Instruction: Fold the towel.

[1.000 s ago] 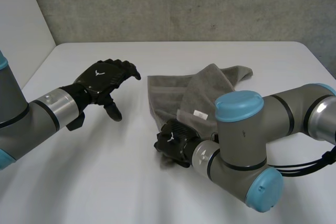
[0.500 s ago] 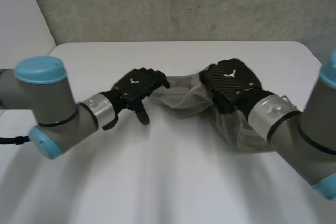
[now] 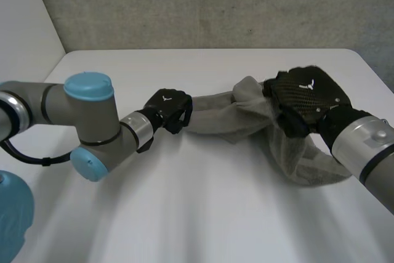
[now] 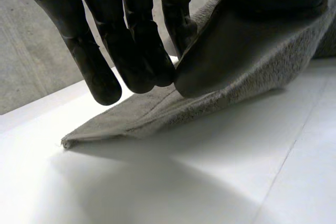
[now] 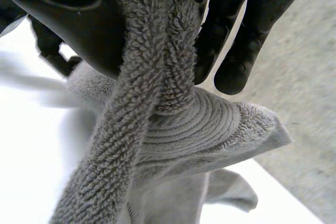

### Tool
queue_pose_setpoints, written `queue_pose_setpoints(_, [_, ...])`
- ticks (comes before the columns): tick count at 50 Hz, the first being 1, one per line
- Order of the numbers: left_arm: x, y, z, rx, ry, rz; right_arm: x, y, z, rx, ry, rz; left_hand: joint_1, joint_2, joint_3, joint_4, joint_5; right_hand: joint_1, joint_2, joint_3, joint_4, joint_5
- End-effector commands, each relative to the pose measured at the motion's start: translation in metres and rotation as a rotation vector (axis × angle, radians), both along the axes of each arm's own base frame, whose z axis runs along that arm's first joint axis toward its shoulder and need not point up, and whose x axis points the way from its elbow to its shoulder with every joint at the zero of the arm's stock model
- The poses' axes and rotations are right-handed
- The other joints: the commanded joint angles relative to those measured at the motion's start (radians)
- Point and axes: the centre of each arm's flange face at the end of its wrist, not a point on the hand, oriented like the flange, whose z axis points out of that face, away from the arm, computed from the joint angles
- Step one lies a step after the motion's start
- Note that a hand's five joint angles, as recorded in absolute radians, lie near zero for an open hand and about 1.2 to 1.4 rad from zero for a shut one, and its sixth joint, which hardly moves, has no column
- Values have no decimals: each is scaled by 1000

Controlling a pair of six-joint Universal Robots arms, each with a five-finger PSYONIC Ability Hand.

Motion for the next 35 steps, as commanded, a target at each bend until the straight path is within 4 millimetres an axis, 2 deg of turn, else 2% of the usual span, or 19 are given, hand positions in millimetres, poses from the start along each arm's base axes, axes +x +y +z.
queue_pose_setpoints(1, [18, 40, 58, 61, -5, -75, -15, 0, 7, 118, 140, 66, 90, 71, 65, 48, 69, 82, 115, 85, 60, 82])
queue_pose_setpoints(2, [21, 49, 72, 47, 11, -111, -19, -3, 10, 126, 164, 82, 90, 71, 65, 48, 69, 82, 115, 85, 60, 82])
queue_pose_setpoints(3, [21, 49, 72, 47, 11, -111, -19, -3, 10, 127, 164, 83, 90, 71, 65, 48, 69, 82, 115, 85, 60, 82])
queue_pose_setpoints(5, [31, 56, 91, 22, 37, -133, -18, -10, 18, 129, 194, 107, 90, 71, 65, 48, 69, 82, 115, 85, 60, 82])
queue_pose_setpoints(9, [39, 54, 97, 17, 47, -124, -15, -21, 22, 127, 190, 106, 90, 71, 65, 48, 69, 82, 115, 85, 60, 82])
queue_pose_setpoints(12, [40, 52, 93, 24, 40, -122, -13, -29, 24, 130, 171, 103, 90, 71, 65, 48, 69, 82, 115, 85, 60, 82])
queue_pose_setpoints(13, [40, 51, 85, 42, 34, -121, -12, -31, 25, 135, 158, 101, -110, -129, -135, -152, -131, 82, 115, 85, 60, 82])
queue_pose_setpoints(14, [40, 51, 85, 42, 34, -121, -12, -31, 25, 135, 158, 101, -112, -131, -137, -154, -133, 82, 115, 85, 60, 82])
queue_pose_setpoints(15, [38, 48, 71, 78, 22, -122, -12, -32, 25, 141, 146, 101, -859, -878, -884, -901, -880, 82, 115, 85, 60, 82])
queue_pose_setpoints(16, [37, 46, 58, 106, 13, -124, -11, -33, 26, 141, 137, 101, -1117, -1135, -1142, -1159, -1138, 82, 115, 85, 60, 82])
queue_pose_setpoints(19, [36, 44, 47, 126, 7, -127, -11, -33, 26, 143, 132, 101, -1087, -1106, -1112, -1129, -1108, 82, 115, 85, 60, 82])
queue_pose_setpoints(21, [32, 38, 31, 132, 6, -131, -11, -34, 23, 153, 131, 101, -1090, -1109, -1115, -1132, -1111, 82, 115, 85, 60, 82])
queue_pose_setpoints(22, [32, 38, 31, 131, 6, -131, -11, -34, 23, 153, 131, 101, -1090, -1108, -1115, -1132, -1111, 82, 115, 85, 60, 82])
queue_pose_setpoints(24, [25, 33, 13, 116, 8, -140, -11, -35, 23, 154, 130, 100, -1087, -1106, -1112, -1129, -1108, 82, 115, 85, 60, 82])
queue_pose_setpoints(27, [21, 30, 6, 101, 14, -146, -11, -35, 22, 157, 130, 100, -1084, -1103, -1109, -1126, -1105, 82, 115, 85, 60, 82])
queue_pose_setpoints(29, [12, 26, -3, 63, 32, -159, -11, -34, 20, 165, 129, 100, -1075, -1094, -1100, -1117, -1096, 82, 115, 85, 60, 82])
queue_pose_setpoints(35, [-6, 22, -14, 31, 46, -185, -12, -36, 17, 177, 106, 87, -1067, -1085, -1091, -1108, -1087, 82, 115, 85, 60, 82])
